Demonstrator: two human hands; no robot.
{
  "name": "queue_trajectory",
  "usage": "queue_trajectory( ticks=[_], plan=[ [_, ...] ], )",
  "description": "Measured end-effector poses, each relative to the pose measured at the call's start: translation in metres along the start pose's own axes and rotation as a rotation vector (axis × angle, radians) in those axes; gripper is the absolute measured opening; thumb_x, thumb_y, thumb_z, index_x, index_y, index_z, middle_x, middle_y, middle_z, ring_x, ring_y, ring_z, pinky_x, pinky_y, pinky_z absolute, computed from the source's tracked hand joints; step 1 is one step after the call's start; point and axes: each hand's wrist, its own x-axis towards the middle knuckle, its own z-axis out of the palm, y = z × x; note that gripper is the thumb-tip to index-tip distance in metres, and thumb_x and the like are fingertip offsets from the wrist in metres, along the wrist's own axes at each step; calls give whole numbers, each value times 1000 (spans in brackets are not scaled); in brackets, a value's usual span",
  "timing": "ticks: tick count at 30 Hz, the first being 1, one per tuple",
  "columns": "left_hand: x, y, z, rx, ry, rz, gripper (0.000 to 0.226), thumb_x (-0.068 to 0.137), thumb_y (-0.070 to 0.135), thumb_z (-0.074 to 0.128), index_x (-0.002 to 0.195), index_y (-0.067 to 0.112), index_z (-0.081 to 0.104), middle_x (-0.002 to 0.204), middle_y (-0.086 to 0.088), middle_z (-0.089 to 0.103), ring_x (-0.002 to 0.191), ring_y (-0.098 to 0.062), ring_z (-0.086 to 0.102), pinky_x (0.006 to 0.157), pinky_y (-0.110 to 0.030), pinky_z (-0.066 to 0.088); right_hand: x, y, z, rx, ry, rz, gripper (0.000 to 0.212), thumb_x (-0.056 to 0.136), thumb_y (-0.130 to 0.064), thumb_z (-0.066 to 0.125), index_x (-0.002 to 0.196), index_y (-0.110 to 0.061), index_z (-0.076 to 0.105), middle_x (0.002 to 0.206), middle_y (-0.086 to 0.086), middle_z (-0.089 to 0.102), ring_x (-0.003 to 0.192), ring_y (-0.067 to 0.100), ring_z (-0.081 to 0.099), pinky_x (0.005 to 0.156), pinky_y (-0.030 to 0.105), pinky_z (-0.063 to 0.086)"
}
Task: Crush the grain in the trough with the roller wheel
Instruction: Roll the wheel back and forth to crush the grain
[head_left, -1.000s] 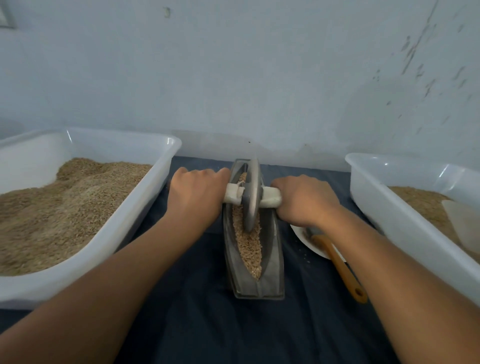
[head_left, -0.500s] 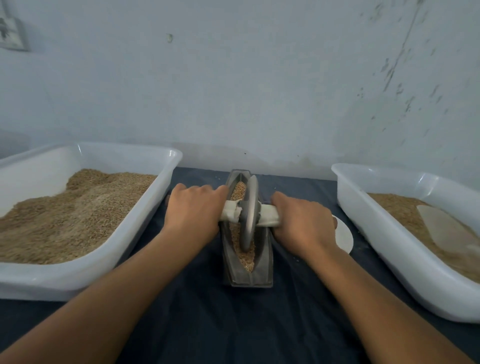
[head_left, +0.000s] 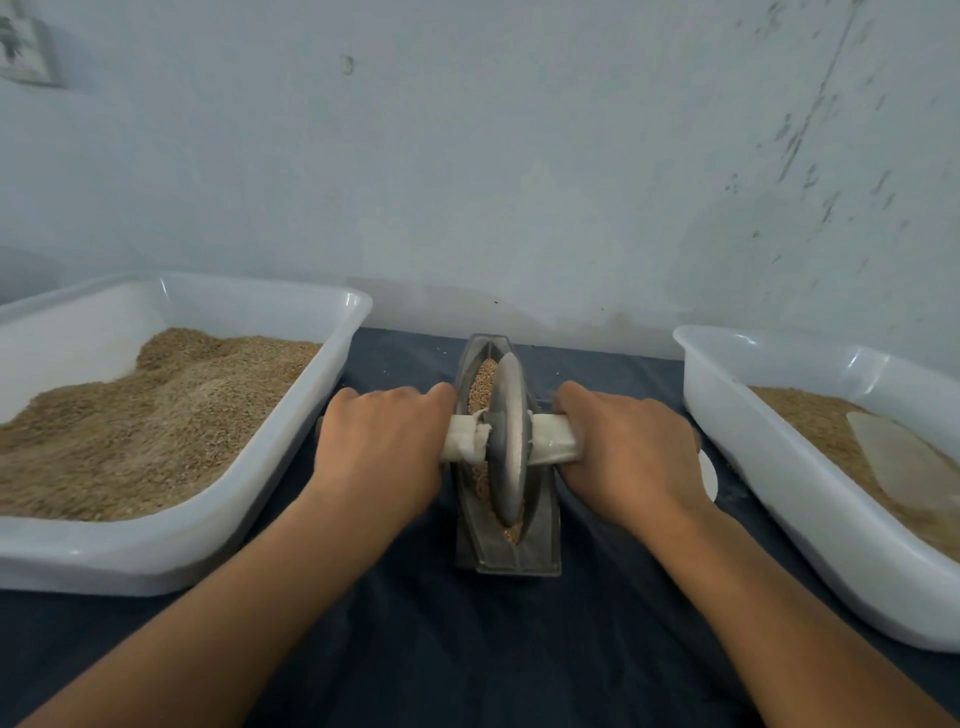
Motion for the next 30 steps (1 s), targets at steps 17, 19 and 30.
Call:
queue_trajectory(
  ticks=[17, 19, 30],
  plan=[
    [53, -3, 36, 67, 1, 39, 30, 89, 31, 64, 92, 29, 35, 73, 8, 48, 55, -13, 37, 63, -35, 34, 41, 14, 43, 166, -458, 76, 10, 76, -38, 54, 85, -35, 50, 70, -10, 55, 63, 17, 51, 51, 31, 32],
    [59, -4, 38, 60, 7, 38, 29, 88, 32, 64, 93, 28, 36, 75, 7, 50, 59, -15, 42, 63, -35, 35, 49, 17, 47, 182, -504, 56, 10, 75, -39, 56, 82, -35, 50, 71, -11, 55, 62, 13, 49, 50, 29, 30],
    [88, -7, 53, 90, 49, 34, 19, 91, 31, 59, 94, 28, 41, 75, 6, 52, 63, -18, 47, 63, -35, 33, 91, 26, 58, 364, -829, 29, 16, 73, -30, 72, 87, -32, 65, 82, -7, 68, 76, 14, 64, 61, 31, 47]
  ],
)
